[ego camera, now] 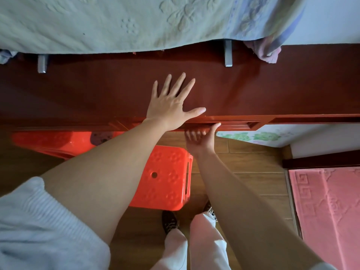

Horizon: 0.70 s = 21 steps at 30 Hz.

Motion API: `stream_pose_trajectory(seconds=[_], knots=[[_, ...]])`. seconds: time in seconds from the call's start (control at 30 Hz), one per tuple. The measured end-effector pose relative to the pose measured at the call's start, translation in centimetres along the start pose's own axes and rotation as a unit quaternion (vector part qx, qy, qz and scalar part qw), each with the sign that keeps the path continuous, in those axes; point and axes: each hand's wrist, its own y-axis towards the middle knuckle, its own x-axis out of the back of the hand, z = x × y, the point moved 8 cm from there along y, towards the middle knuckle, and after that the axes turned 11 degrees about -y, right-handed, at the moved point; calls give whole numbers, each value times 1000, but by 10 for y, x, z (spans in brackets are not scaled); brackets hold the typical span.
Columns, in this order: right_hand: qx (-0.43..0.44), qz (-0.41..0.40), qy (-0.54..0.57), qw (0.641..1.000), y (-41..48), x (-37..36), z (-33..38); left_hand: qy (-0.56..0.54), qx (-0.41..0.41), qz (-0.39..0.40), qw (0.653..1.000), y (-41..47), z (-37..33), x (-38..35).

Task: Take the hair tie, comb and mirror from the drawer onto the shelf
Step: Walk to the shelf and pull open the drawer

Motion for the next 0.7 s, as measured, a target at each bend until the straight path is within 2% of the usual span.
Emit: stream_pose_trajectory(seconds=[0.3,0.7], knots=[[-21,-2,23,1000,-4,15,-5,-2,0,6,1000,0,-1,0],[9,6,51,999,-44,77,-43,-2,6,29,1000,-4,-2,0]])
